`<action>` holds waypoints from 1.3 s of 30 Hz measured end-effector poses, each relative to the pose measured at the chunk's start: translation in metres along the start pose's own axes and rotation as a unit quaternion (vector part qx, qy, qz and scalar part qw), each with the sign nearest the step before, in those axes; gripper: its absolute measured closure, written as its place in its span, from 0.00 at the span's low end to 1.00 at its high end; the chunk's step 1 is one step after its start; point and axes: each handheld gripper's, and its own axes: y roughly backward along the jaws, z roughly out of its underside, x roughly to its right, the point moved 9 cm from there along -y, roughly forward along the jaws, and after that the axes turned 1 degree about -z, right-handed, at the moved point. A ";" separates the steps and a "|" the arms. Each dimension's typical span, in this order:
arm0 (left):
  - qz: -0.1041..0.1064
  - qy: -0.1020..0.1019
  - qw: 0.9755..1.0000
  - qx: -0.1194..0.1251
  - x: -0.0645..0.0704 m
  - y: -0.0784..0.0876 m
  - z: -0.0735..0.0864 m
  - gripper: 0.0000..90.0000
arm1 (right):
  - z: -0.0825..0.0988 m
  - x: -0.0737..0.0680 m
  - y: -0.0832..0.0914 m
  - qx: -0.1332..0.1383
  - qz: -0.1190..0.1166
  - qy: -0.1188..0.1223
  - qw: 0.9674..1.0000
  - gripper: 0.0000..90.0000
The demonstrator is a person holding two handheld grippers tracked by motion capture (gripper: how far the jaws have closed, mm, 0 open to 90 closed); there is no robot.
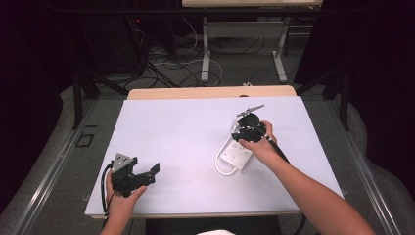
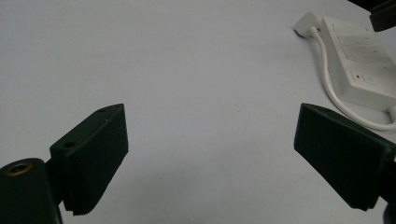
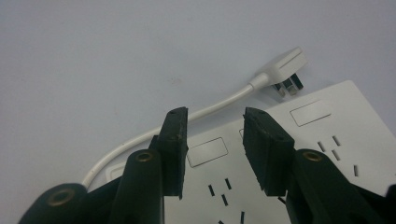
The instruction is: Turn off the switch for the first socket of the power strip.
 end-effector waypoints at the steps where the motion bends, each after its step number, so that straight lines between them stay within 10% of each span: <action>1: -0.001 0.000 1.000 0.001 0.000 0.000 0.000 0.11 | 0.000 -0.001 0.002 0.002 0.000 0.001 1.000 0.64; 39: -0.002 -0.003 1.000 -0.004 0.001 -0.002 0.000 0.08 | 0.015 -0.008 0.066 0.088 0.004 0.013 0.996 0.10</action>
